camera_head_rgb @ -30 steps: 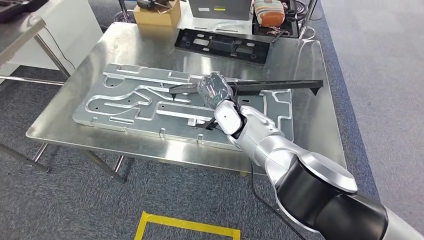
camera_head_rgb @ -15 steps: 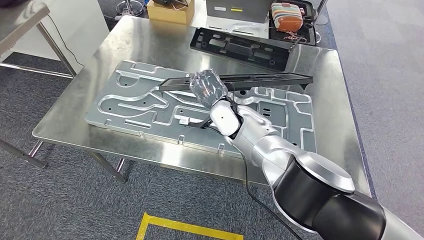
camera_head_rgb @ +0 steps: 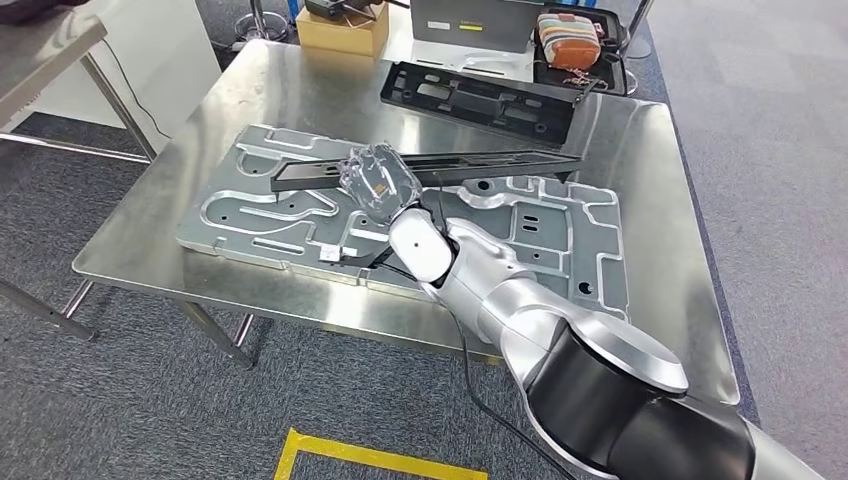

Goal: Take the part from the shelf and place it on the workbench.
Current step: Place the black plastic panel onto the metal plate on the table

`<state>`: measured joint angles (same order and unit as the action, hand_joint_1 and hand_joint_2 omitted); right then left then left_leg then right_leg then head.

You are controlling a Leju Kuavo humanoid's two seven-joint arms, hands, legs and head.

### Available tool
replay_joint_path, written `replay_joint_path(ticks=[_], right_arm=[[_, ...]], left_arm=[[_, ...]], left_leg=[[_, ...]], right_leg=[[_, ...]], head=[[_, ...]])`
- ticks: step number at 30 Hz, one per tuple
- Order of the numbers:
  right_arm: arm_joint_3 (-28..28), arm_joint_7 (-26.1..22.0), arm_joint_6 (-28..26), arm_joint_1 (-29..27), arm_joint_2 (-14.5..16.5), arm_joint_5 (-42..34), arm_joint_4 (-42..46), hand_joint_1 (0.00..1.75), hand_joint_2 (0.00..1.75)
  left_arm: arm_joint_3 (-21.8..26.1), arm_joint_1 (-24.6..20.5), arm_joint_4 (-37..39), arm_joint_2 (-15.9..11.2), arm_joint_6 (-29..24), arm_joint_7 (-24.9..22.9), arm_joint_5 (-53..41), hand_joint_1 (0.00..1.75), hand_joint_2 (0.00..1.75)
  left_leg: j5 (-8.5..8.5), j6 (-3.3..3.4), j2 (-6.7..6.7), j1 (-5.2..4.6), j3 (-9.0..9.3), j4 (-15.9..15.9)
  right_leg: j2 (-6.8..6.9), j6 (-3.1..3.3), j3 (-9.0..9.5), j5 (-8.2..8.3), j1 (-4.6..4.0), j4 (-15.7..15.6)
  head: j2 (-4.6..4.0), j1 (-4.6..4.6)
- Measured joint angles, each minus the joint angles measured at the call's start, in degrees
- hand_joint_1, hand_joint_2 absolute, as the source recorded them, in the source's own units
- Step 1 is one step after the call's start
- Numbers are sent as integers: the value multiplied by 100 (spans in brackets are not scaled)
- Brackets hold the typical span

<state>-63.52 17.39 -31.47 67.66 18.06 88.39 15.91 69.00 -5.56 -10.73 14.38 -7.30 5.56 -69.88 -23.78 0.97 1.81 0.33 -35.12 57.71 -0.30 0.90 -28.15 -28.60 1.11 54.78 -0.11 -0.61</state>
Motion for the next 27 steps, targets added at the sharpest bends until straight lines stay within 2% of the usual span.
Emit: replay_joint_path(ticks=[1,4,5,6,8,10,16,21,24,27], right_arm=[[11,-4,14,1,15,2,1,175,175],[128,-17,119,33,97,13,15,44,175],[165,-21,155,46,112,15,20,0,131],[186,-23,185,55,113,15,20,0,87],[230,-16,276,71,112,15,25,0,0],[296,20,455,102,112,15,31,0,0],[555,306,1435,189,64,15,23,0,0],[702,474,2041,204,-159,-10,-19,0,0],[911,516,2228,197,-283,-125,-50,0,0],[1192,497,2139,172,-360,-360,-58,0,0]], left_arm=[[-14,0,0,0,-24,9,-33,0,175],[-234,5,0,0,-208,273,-293,0,175],[-306,7,0,0,-228,367,-350,0,175],[-324,7,0,0,-187,397,-343,0,175],[-335,9,0,0,-110,419,-308,0,87],[-336,12,0,0,-27,423,-224,0,0],[-283,13,0,0,377,567,115,0,0],[-185,18,0,0,443,534,258,0,0],[-120,21,0,-4,427,447,309,0,0],[-54,21,0,-8,375,383,366,0,0]], left_leg=[[1,2,-1,-1,4,0],[7,12,-4,-5,32,1],[8,14,-6,-6,40,1],[8,14,-9,-6,44,1],[9,14,-15,-5,48,1],[10,14,-19,-4,51,0],[11,11,-26,-2,59,0],[11,10,-29,-1,61,-1],[11,10,-30,-1,61,-1],[11,10,-31,-2,61,-1]], right_leg=[[0,-10,3,0,1,1],[2,-145,22,6,13,3],[3,-191,27,7,16,5],[3,-206,30,8,16,7],[2,-226,31,9,16,12],[2,-229,29,8,16,19],[-1,-234,26,2,15,32],[-3,-234,27,0,15,34],[-4,-234,28,0,16,34],[-4,-234,27,0,16,35]], head=[[0,0],[0,0],[0,0],[0,0],[0,0],[0,0],[0,0],[0,0],[0,0],[0,0]])
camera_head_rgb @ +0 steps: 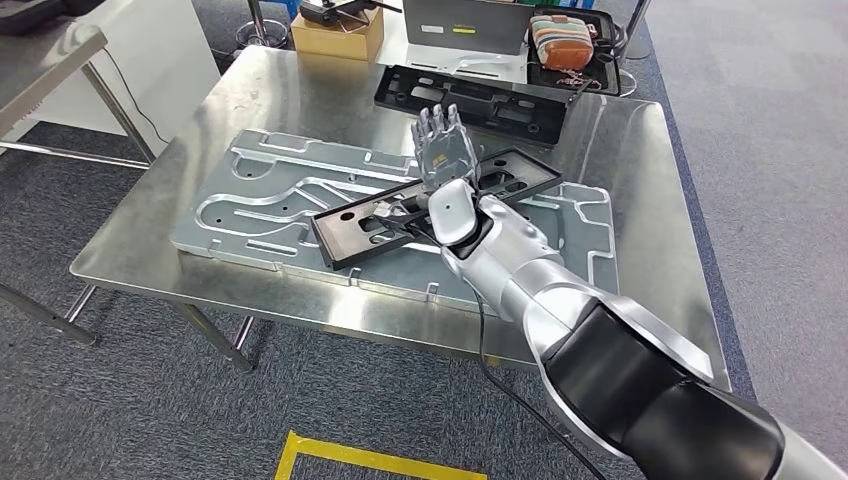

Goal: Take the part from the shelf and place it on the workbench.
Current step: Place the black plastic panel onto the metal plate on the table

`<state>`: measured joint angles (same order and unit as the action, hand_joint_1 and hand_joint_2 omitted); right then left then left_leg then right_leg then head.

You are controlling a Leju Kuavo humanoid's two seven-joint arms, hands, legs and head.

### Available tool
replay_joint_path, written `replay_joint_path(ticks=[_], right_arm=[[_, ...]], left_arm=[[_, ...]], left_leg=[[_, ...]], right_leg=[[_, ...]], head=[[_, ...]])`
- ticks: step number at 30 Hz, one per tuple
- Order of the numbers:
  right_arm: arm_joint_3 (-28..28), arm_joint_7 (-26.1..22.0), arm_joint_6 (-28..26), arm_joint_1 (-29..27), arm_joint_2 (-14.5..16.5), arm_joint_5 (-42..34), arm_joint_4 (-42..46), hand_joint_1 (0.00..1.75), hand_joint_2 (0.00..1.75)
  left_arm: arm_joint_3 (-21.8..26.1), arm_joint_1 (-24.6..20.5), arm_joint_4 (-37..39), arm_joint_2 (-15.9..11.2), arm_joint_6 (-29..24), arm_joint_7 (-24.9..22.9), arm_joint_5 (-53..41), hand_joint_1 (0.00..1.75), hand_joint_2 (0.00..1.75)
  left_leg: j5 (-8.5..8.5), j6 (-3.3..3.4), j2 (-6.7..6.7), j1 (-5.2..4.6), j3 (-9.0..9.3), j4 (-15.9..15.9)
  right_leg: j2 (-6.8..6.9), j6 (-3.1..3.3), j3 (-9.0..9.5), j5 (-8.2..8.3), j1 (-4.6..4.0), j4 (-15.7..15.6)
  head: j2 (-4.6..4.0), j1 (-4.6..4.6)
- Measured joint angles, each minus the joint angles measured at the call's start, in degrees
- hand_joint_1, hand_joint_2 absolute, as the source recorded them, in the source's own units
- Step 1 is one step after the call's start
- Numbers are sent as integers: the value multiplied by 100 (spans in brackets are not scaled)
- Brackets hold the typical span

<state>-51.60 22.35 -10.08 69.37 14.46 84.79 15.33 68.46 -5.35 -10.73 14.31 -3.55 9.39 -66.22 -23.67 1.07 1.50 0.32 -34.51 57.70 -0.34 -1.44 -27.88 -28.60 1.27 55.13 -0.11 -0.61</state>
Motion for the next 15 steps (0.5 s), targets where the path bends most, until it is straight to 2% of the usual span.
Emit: replay_joint_path(ticks=[3,5,7,9,11,13,15], right_arm=[[341,-135,-440,-34,-40,-304,34,0,0],[651,-480,-1040,-49,-63,-745,99,0,0],[1182,-1189,-1761,-97,-80,-1620,269,0,0],[2002,-2122,-2210,-170,-86,-2745,559,0,0],[2840,-2913,-2281,-218,-90,-3696,867,0,0],[3453,-3473,-2102,-239,-120,-4454,1131,0,0],[3941,-3937,-1816,-253,-179,-5225,1373,0,0]], left_arm=[[57,-1,0,-1,-102,-72,44,0,0],[82,-1,0,-1,-217,-211,31,0,0],[97,-1,0,-2,-341,-443,-27,0,0],[102,-2,0,-6,-413,-625,-93,0,0],[103,-1,0,-15,-449,-696,-132,0,0],[103,-1,0,-22,-469,-711,-151,0,0],[103,-2,0,-31,-479,-702,-160,0,0]], left_leg=[[0,0,-1,0,0,0],[0,0,-1,-1,0,1],[-7,3,-1,-20,-2,13],[-19,14,1,-43,-5,28],[-16,32,3,-53,-8,36],[10,70,-1,-43,2,9],[37,112,-14,-27,11,-31]], right_leg=[[0,0,-1,0,0,3],[0,0,-2,0,0,4],[0,-21,0,2,5,-6],[2,-59,4,-1,16,-18],[4,-97,7,5,30,-18],[3,-132,-1,-22,44,21],[5,-127,-170,-247,48,374]], head=[[0,0],[0,0],[0,0],[0,0],[0,0],[0,0],[0,0]])
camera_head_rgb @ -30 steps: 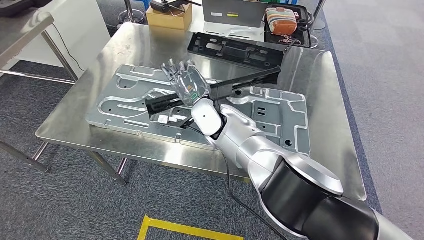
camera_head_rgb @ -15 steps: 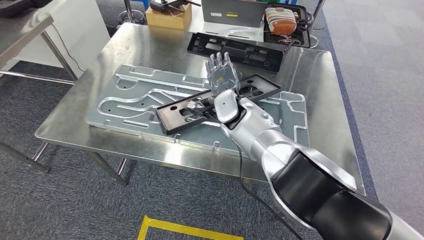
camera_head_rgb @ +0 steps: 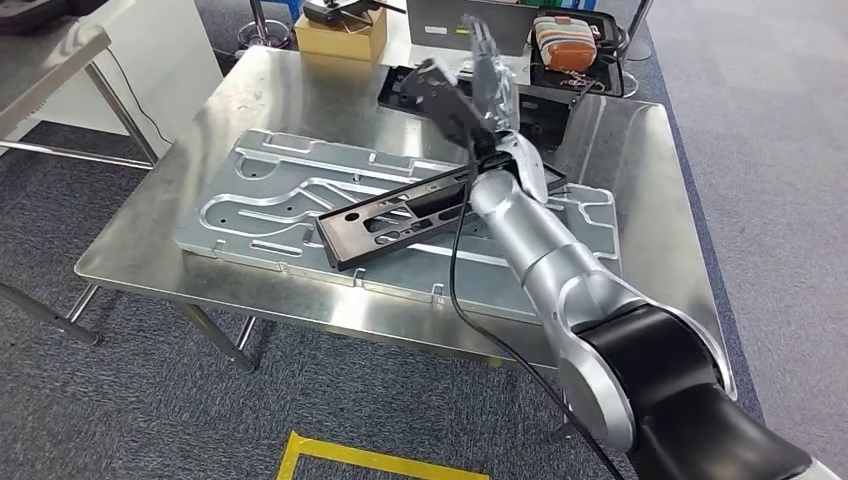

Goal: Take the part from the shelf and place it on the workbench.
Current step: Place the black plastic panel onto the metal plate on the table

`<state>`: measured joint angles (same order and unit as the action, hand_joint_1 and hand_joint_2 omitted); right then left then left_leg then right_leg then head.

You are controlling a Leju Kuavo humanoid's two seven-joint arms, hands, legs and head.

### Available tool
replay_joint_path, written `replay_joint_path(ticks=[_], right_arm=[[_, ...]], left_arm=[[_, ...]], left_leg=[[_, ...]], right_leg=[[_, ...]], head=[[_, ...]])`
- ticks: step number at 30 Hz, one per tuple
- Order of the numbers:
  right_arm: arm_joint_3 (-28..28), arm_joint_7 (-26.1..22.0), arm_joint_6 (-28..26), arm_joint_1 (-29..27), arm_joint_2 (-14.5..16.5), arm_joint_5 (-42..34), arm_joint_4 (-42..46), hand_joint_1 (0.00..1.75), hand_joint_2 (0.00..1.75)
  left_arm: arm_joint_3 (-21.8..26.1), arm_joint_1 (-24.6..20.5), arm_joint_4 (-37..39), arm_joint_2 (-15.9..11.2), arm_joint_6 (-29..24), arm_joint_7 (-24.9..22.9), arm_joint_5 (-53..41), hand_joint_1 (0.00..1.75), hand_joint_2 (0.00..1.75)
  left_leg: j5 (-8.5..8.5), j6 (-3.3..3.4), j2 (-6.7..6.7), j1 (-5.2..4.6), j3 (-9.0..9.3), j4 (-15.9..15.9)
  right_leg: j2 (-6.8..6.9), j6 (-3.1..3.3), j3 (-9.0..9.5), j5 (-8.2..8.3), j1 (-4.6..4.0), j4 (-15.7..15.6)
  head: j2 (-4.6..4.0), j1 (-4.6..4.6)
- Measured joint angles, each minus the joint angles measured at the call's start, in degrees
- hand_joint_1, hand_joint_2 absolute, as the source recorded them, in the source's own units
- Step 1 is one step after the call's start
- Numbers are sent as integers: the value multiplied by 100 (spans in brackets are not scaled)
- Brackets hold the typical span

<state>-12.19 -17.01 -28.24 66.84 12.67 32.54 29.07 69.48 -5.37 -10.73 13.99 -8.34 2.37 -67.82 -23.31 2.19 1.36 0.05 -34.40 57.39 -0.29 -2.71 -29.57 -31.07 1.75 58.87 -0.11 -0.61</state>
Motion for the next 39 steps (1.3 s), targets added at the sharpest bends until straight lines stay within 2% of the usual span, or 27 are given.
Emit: replay_joint_path(ticks=[2,3,4,5,6,7,9,10,13,14,15,18,19,20,21,23,25,28,29,30,31,33,34,35,36,37,39], right_arm=[[410,-349,330,-59,-84,-772,217,0,0],[577,-471,487,-122,-131,-1145,313,0,0],[707,-556,617,-206,-178,-1481,403,0,0],[810,-614,727,-299,-230,-1795,501,0,0],[872,-649,815,-386,-282,-2070,602,0,0],[906,-675,892,-465,-335,-2319,704,0,0],[920,-719,1023,-602,-423,-2775,907,0,0],[920,-740,1066,-672,-453,-2955,988,0,0],[908,-807,1136,-908,-530,-3423,1196,0,0],[895,-833,1141,-982,-553,-3560,1258,0,0],[877,-859,1142,-1052,-572,-3677,1315,0,0],[818,-925,1163,-1279,-624,-3950,1456,0,0],[799,-942,1178,-1366,-638,-4014,1487,0,0],[781,-960,1198,-1450,-650,-4071,1516,0,0],[766,-978,1216,-1520,-658,-4121,1541,0,0],[740,-1017,1243,-1594,-670,-4194,1604,0,0],[723,-1044,1251,-1608,-677,-4233,1659,0,0],[691,-1062,1255,-1617,-689,-4265,1681,0,0],[685,-1067,1255,-1620,-701,-4274,1680,0,0],[680,-1074,1253,-1622,-712,-4281,1680,0,0],[679,-1090,1246,-1622,-724,-4282,1679,0,0],[669,-1128,1222,-1626,-739,-4270,1674,0,0],[655,-1150,1208,-1633,-746,-4256,1667,0,0],[635,-1167,1195,-1642,-751,-4236,1659,0,0],[611,-1183,1182,-1649,-755,-4209,1652,0,0],[589,-1199,1168,-1653,-759,-4179,1647,0,0],[553,-1224,1143,-1643,-771,-4121,1645,0,0]], left_arm=[[0,-1,0,-20,-4,27,2,0,0],[0,-2,0,-32,-6,45,8,0,0],[0,-2,0,-43,-7,62,15,0,0],[0,-1,0,-51,-7,76,20,0,0],[0,-1,0,-57,-8,86,25,0,0],[0,-1,0,-60,-8,92,26,0,0],[0,-5,0,-60,-8,104,28,0,0],[0,-8,0,-60,-8,110,32,0,0],[0,-15,0,-64,-7,124,40,0,0],[0,-15,0,-68,-7,125,40,0,0],[0,-16,0,-72,-7,124,41,0,0],[0,-26,0,-80,-9,114,38,0,0],[0,-28,0,-85,-10,104,37,0,0],[1,-29,0,-93,-12,95,36,0,0],[1,-30,0,-101,-14,85,35,0,0],[2,-42,0,-116,-21,76,35,0,0],[3,-62,0,-126,-25,73,38,0,0],[4,-76,0,-129,-28,77,43,0,0],[5,-78,0,-129,-31,80,43,0,0],[5,-81,0,-128,-34,84,42,0,0],[6,-85,0,-128,-38,91,38,0,0],[7,-91,0,-127,-43,111,25,0,0],[7,-91,0,-127,-43,122,15,0,0],[7,-90,0,-127,-43,132,6,0,0],[7,-89,0,-127,-43,145,-1,0,0],[7,-89,0,-127,-43,161,-5,0,0],[7,-94,1,-112,-37,192,-7,0,0]], left_leg=[[10,21,-15,-14,-8,-7],[12,26,-19,-27,-11,-5],[14,29,-19,-40,-13,0],[15,31,-13,-53,-14,8],[16,32,-6,-65,-15,19],[15,31,0,-76,-19,32],[23,7,1,-98,-47,56],[33,-16,-3,-100,-63,63],[65,-115,-10,-96,-105,66],[-10,-154,-20,-95,-140,128],[-165,-194,-30,-85,-206,296],[-827,-312,-70,-3,-540,1318],[-925,-345,-82,24,-594,1569],[-915,-373,-92,46,-554,1623],[-809,-394,-99,65,-407,1455],[-547,-415,-104,84,95,677],[-435,-365,-89,62,387,154],[-391,-233,-78,39,354,81],[-358,-177,-82,42,331,64],[-318,-116,-87,46,299,43],[-277,-65,-93,49,257,21],[-204,-12,-90,27,155,22],[-167,-4,-72,13,104,25],[-133,-1,-47,-4,58,29],[-101,-3,-12,-19,18,33],[-74,-9,28,-34,-13,37],[-29,-30,92,-49,-61,49]], right_leg=[[3,30,-413,-365,-14,805],[2,43,-622,-478,-24,1194],[2,60,-764,-485,-36,1429],[2,86,-798,-368,-48,1433],[2,123,-726,-163,-65,1214],[1,176,-577,78,-87,839],[5,266,-298,375,-135,175],[6,289,-235,424,-154,-3],[21,312,-253,478,-147,-118],[33,334,-269,514,-125,-144],[46,360,-292,556,-100,-170],[69,387,-402,655,-82,-179],[74,376,-444,682,-80,-171],[79,363,-488,708,-74,-158],[82,346,-529,729,-65,-139],[83,302,-610,762,-45,-84],[84,237,-669,804,-44,-47],[79,124,-708,872,-45,-40],[74,96,-740,830,-40,1],[68,74,-800,717,-36,115],[61,63,-903,508,-35,359],[53,53,-1160,52,-45,1071],[52,54,-1251,-68,-47,1388],[50,66,-1255,-63,-50,1527],[41,91,-1155,33,-59,1459],[15,132,-949,181,-72,1178],[-155,244,-452,350,-99,393]], head=[[0,0],[0,0],[0,0],[0,0],[0,0],[0,0],[0,-1],[0,-1],[0,-1],[0,-1],[0,-1],[0,-2],[0,-1],[0,-2],[0,-2],[0,-2],[0,-1],[0,-1],[0,-1],[0,0],[0,0],[0,0],[0,0],[0,0],[0,0],[0,0],[0,-1]])
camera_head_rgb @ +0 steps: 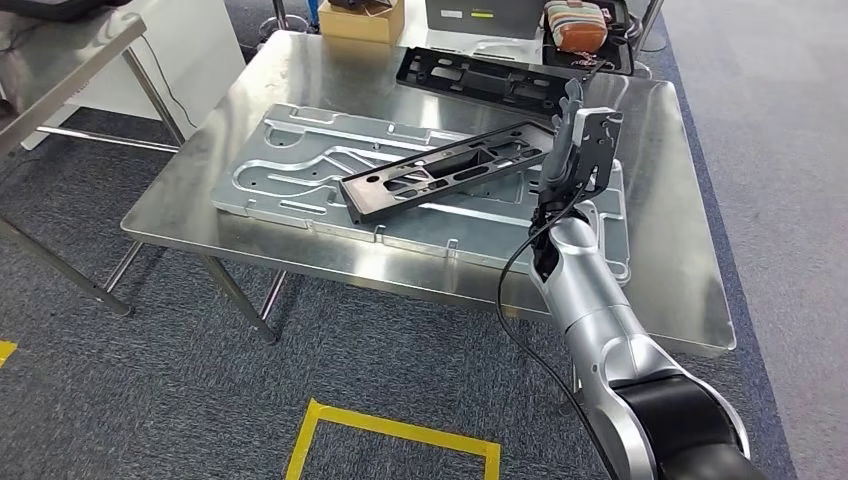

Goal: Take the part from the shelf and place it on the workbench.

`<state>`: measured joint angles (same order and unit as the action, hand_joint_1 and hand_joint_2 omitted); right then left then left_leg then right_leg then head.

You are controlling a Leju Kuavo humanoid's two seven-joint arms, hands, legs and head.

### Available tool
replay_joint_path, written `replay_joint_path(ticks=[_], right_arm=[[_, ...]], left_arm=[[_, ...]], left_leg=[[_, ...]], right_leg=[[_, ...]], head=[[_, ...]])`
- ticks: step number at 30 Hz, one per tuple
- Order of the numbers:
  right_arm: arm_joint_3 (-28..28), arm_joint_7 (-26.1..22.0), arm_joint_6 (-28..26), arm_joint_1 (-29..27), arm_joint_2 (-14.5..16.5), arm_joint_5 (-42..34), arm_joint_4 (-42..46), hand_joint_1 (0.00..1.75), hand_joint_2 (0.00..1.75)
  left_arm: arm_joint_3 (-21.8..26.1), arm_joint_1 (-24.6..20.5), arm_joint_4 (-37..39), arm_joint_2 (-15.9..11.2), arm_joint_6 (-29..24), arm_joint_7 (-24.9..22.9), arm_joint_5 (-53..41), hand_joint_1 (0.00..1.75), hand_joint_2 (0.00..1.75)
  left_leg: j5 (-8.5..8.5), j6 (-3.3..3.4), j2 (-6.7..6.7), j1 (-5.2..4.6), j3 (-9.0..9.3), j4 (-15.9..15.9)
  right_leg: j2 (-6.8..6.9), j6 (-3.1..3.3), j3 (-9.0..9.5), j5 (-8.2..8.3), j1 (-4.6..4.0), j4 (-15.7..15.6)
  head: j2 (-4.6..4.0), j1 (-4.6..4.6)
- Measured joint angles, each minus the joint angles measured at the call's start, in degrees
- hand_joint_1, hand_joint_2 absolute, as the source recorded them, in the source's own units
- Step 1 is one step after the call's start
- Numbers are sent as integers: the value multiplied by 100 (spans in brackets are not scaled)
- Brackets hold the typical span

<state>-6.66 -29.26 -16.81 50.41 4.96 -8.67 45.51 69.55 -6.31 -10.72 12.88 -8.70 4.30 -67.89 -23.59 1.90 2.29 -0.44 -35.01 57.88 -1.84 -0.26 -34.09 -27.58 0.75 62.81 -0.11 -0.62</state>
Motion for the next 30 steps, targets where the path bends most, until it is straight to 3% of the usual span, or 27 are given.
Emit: replay_joint_path(ticks=[2,4,6,7,9,11,12,13,15,17,19,20,22,24,26,27,28,30], right_arm=[[-34,-17,-18,12,-14,38,0,0,0],[-72,-25,-49,12,-23,67,1,0,0],[-103,-22,-88,12,-29,91,9,0,0],[-110,-18,-102,10,-41,99,20,0,0],[-114,8,-113,-4,-80,106,43,0,0],[-114,48,-112,-36,-121,107,56,0,0],[-114,68,-110,-49,-140,107,63,0,0],[-114,82,-108,-57,-167,107,74,0,0],[-114,96,-99,-63,-247,107,123,0,0],[-114,88,-93,-103,-361,107,206,0,0],[-114,74,-95,-201,-454,107,322,0,0],[-114,66,-96,-258,-491,107,388,0,0],[-115,46,-100,-361,-564,119,510,0,0],[-116,35,-105,-474,-672,143,585,0,0],[-116,37,-110,-606,-784,161,628,0,0],[-116,39,-110,-656,-819,166,654,0,0],[-116,43,-109,-686,-840,173,684,0,0],[-116,57,-99,-687,-867,192,742,0,0]], left_arm=[[0,-10,1,15,8,21,-1,0,0],[0,-12,1,18,14,32,-5,0,0],[0,-1,1,24,15,29,-10,0,0],[0,3,1,28,11,20,-11,0,0],[0,9,1,40,-10,-3,-10,0,0],[0,23,1,53,-46,-40,-6,0,0],[0,32,1,57,-67,-63,-2,0,0],[1,40,1,60,-92,-96,0,0,0],[1,46,1,66,-138,-180,-7,0,0],[1,44,1,77,-167,-279,-26,0,0],[0,56,1,84,-174,-351,-58,0,0],[0,70,1,87,-176,-374,-75,0,0],[1,88,1,91,-189,-397,-104,0,0],[1,81,1,94,-204,-390,-126,0,0],[0,79,1,94,-213,-366,-133,0,0],[0,87,1,94,-217,-356,-134,0,0],[0,94,1,94,-220,-344,-134,0,0],[0,94,2,103,-222,-322,-131,0,0]], left_leg=[[49,-53,66,13,-37,7],[97,-126,157,22,-60,-2],[4,-192,110,11,-136,122],[-137,-223,35,13,-236,336],[-513,-288,-114,58,-548,1054],[-653,-348,-171,110,-756,1584],[-567,-372,-195,132,-718,1556],[-397,-389,-238,149,-570,1300],[-106,-392,-459,136,-150,533],[-47,-312,-620,89,49,122],[-71,-193,-533,73,28,86],[-73,-144,-466,80,26,62],[-45,-61,-345,94,21,30],[-23,-4,-209,88,10,21],[-12,23,-36,67,3,26],[-10,27,48,54,3,33],[-10,28,128,41,5,42],[-9,20,269,16,-1,61]], right_leg=[[-119,52,259,6,-23,-439],[-40,58,298,26,-18,-529],[90,101,323,76,19,-617],[159,122,329,101,40,-653],[288,141,316,116,34,-658],[418,136,303,114,36,-645],[480,126,300,108,43,-634],[539,108,301,96,52,-618],[650,48,298,56,46,-576],[767,-17,301,23,7,-546],[895,-78,318,7,-15,-542],[876,-114,320,-23,-3,-518],[610,-161,196,-230,34,-238],[291,-167,-171,-593,45,499],[203,-152,-520,-754,39,1131],[190,-133,-570,-669,37,1158],[163,-103,-509,-476,31,948],[-51,-16,-205,-36,23,183]], head=[[0,1],[0,1],[0,0],[0,-1],[0,-2],[0,-2],[0,-2],[0,-2],[0,-2],[0,1],[0,3],[0,3],[0,3],[0,3],[0,3],[0,3],[0,3],[0,3]])
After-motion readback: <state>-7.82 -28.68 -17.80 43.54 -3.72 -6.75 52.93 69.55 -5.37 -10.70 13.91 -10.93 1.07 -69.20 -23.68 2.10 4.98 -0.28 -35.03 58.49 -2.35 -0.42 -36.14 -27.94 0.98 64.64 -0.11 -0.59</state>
